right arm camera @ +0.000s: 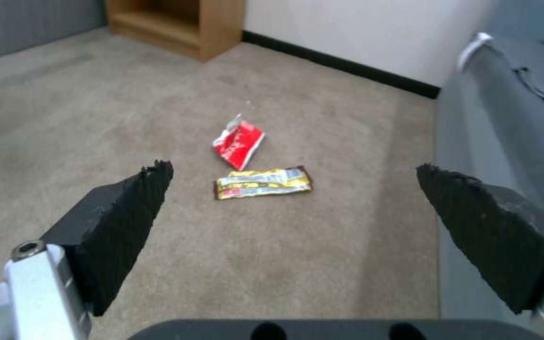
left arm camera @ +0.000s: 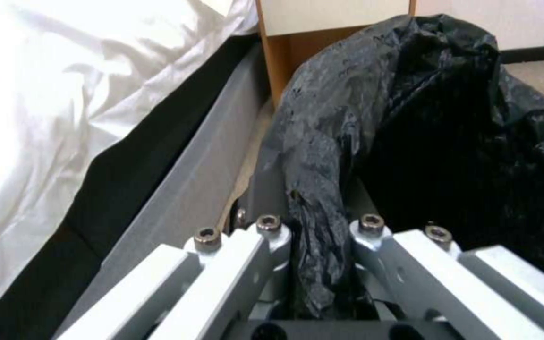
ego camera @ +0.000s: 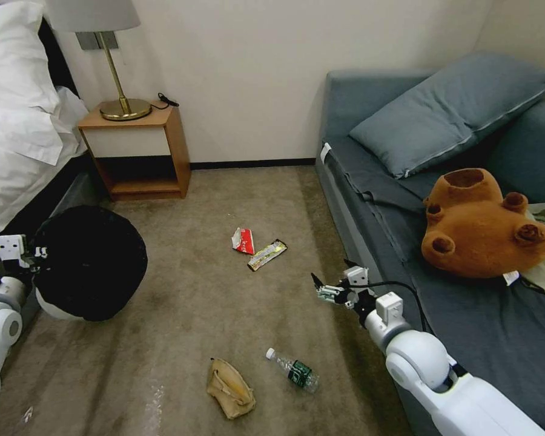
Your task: Pick up the trash bin, then pick up the garbage on the floor and place it into the trash bin.
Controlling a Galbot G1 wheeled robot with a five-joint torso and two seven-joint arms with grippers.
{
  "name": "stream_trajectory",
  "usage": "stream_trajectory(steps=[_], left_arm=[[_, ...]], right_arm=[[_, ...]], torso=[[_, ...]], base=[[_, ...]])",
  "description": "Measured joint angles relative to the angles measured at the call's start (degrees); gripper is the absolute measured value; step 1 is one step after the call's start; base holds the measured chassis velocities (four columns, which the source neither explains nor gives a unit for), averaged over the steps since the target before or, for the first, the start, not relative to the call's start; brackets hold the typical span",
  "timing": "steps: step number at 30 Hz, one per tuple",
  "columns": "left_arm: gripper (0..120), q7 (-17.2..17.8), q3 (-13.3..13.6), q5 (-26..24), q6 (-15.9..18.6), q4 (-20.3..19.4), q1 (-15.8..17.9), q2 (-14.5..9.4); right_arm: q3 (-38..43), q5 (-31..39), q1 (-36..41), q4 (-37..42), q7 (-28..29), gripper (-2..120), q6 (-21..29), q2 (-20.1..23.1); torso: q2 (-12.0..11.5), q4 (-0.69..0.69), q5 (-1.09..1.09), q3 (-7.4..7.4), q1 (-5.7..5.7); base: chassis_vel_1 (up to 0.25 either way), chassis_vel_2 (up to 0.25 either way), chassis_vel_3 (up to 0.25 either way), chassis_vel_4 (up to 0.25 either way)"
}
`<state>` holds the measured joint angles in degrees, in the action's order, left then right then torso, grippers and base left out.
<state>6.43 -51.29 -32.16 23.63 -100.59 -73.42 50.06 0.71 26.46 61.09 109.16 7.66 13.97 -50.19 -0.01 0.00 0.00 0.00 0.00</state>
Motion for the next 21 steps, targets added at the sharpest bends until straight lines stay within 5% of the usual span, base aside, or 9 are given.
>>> stream_trajectory(steps=[14, 21], left_arm=[[5, -0.6, 0.2, 2.2, -0.9, -1.5, -1.5, 2.5], [5, -0.7, 0.6, 2.5, -0.8, -2.6, -2.0, 4.4]], right_arm=[[-14.0, -2.0, -8.3, -6.9, -1.6, 100, 3.5, 0.8], [-20.0, -14.6, -5.9, -14.3, -8.7, 100, 4.2, -0.4]], torso=[[0.0, 0.0, 0.0, 0.0, 0.0], [0.0, -0.01, 0.0, 0.0, 0.0]], base=[[0.0, 0.0, 0.0, 0.0], [0.0, 0.0, 0.0, 0.0]])
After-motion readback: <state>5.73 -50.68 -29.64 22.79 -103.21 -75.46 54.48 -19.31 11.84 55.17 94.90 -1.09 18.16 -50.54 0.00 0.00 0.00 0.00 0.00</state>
